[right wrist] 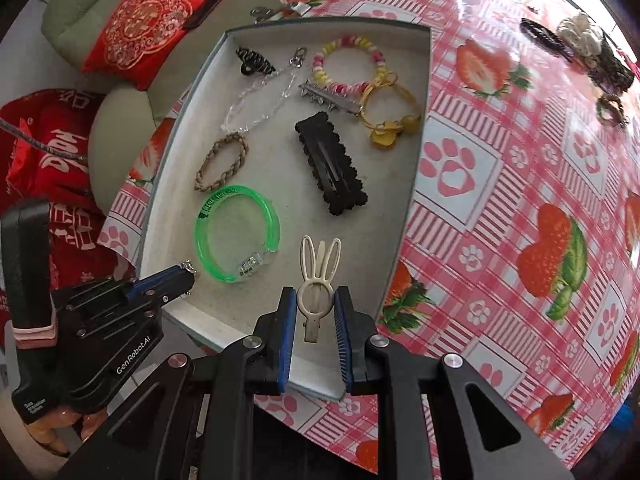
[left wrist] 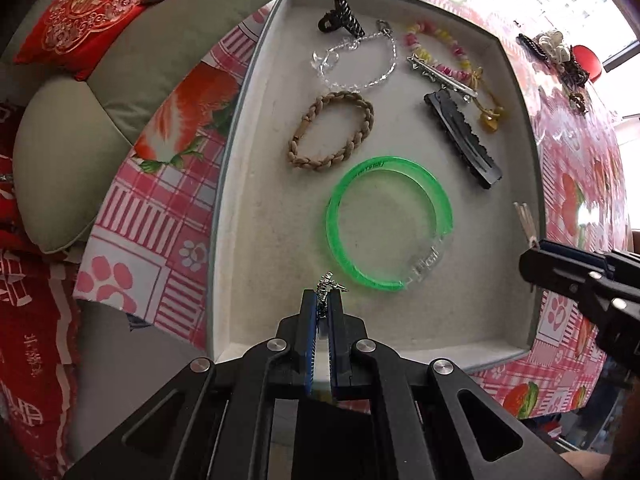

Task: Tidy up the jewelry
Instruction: 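Lower the bunny-ear clip with the right tool over the tray while the left tool lowers the charm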

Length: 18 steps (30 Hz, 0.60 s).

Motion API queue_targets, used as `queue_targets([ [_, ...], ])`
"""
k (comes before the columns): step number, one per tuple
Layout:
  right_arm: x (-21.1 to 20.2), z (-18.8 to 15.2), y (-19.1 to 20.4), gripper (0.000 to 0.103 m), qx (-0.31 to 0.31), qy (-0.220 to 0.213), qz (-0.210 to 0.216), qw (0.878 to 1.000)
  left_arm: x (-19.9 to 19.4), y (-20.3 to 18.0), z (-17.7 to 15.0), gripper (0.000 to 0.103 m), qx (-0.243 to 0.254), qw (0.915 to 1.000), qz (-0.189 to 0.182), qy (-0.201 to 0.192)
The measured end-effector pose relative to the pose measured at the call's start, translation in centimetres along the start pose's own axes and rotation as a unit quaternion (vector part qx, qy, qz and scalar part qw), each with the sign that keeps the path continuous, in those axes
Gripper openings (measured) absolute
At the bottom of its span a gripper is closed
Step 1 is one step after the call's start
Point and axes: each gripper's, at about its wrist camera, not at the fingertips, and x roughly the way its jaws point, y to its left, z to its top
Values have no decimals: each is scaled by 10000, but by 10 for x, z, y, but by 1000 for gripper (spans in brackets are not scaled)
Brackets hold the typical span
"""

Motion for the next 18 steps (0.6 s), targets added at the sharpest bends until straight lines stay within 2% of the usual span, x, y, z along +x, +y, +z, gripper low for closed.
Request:
queue_targets([
  [9,30,12,2,21,-96,209,-113,9997,8,-15,16,11,67,9999,21,-113],
  [18,40,34,-8,21,54,107,-291,9995,13,-40,39,11,117,9994,5,-325],
])
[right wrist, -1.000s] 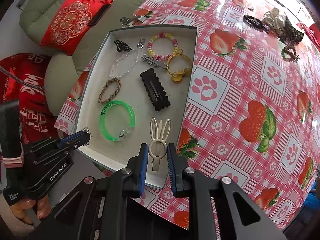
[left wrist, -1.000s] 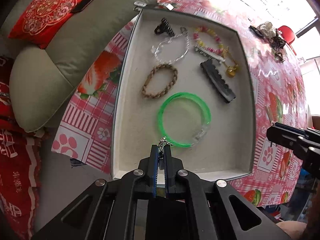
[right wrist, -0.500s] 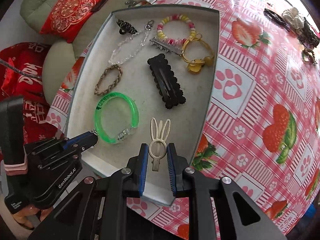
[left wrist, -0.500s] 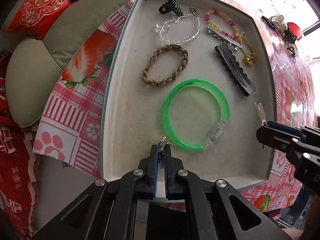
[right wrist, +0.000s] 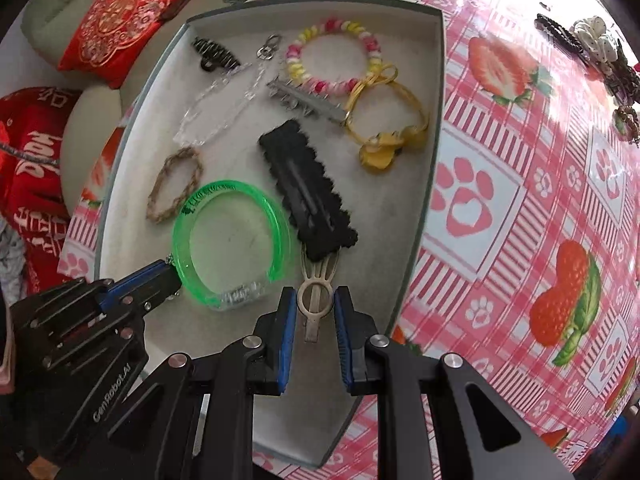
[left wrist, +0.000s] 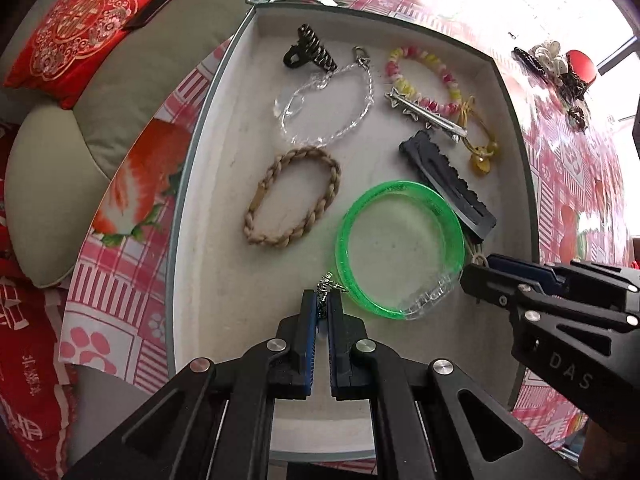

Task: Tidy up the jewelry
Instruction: 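Lower the bunny-ear clip with the right tool over the tray while the left tool lowers the charm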

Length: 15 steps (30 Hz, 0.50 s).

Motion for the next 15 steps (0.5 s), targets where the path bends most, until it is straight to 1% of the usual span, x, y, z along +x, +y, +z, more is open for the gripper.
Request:
queue_targets([
  [3,0,4,1,21,-53,-50,-33,10000,1,-5,1,11,31,10000,42,-3],
  [6,1,7,4,21,-97,-66,-64,9999,0,0,9,11,19,10000,98,11],
  [12,0,3,3,21,-185,-75,-105,9997,1,13,-6,11,-43,9998,162,62],
  [15,0,2,5,21,-187,-79,-133,9997,0,14,-7,12,-8,9998,187,48],
])
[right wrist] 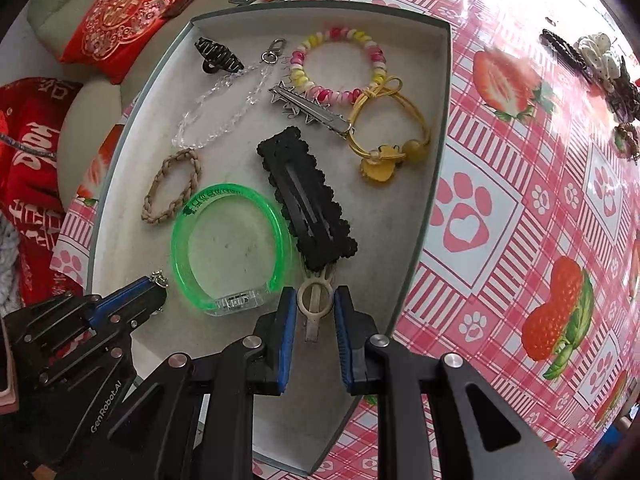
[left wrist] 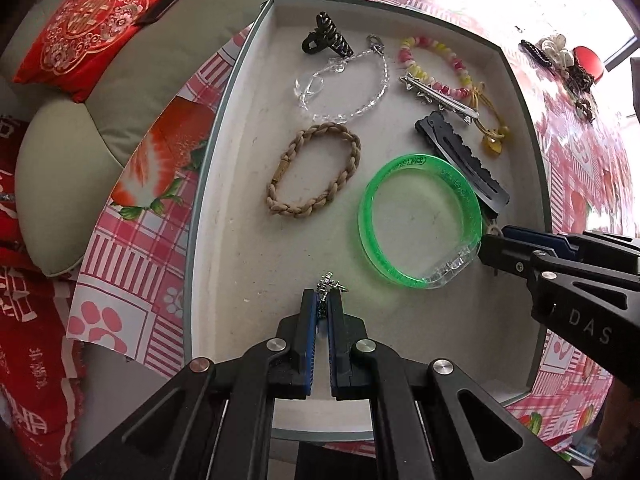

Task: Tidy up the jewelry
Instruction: 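Lower the bunny-ear clip with the right tool over the tray while the left tool lowers the charm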

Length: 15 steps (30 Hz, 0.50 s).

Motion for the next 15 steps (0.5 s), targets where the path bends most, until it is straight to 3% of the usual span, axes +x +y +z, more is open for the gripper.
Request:
queue_targets([
  [13,1,1,2,21,-3,42,-45,10000,-4,6,-16,12,13,9999,150,79],
  [15,1,1,1,26,-3,70,-19,10000,-6,7,-19,12,12,9998,150,91],
])
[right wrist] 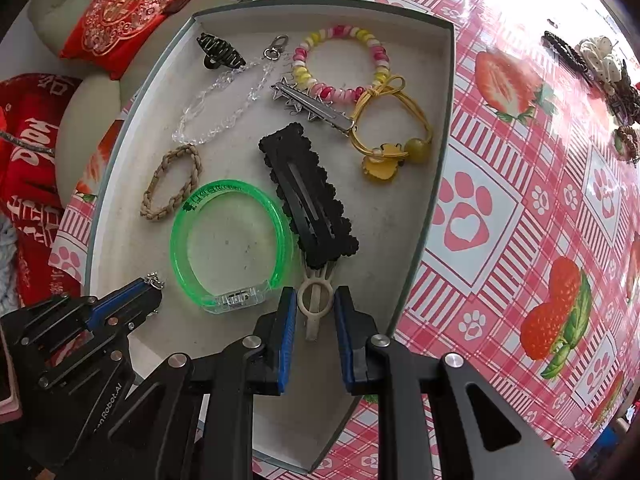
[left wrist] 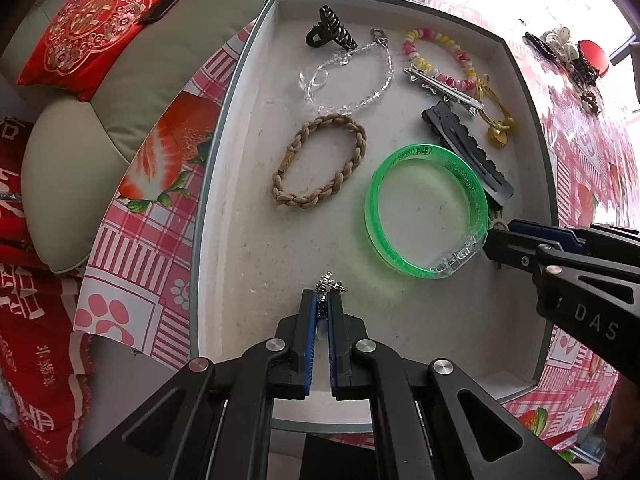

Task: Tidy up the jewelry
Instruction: 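Lower the bunny-ear clip with the right tool over the tray while the left tool lowers the charm, then open the right tool to drop the bunny-ear clip while the left tool releases the silver charm in the tray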

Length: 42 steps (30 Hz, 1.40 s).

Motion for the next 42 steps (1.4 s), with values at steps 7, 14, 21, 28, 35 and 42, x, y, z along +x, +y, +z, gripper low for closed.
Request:
queue_targets([
  [7,-2,-4,3,38,-24,25,98,9999,-5,-8,5,12,86,9999,117,-24],
  [14,-26,-6,2,49,31,-162,278,9995,-17,-7,6,12,77,9999,120,-38],
  [21,-60,-12,-18,51,381,-374,315,9981,-26,-11,4,12,103,9999,117,-46],
  [28,-73,-30,-36,51,646,-356,278,9969,-33,-18,5,12,191,9998,68,-60],
  [35,-78,-42,-43,51,829,-306,291,9957,-42,-21,12,12,205,9997,77,-115],
  [42,-83,-46,-47,51,926,-351,288,9947,-49,-24,15,12,290,9995,46,-148],
])
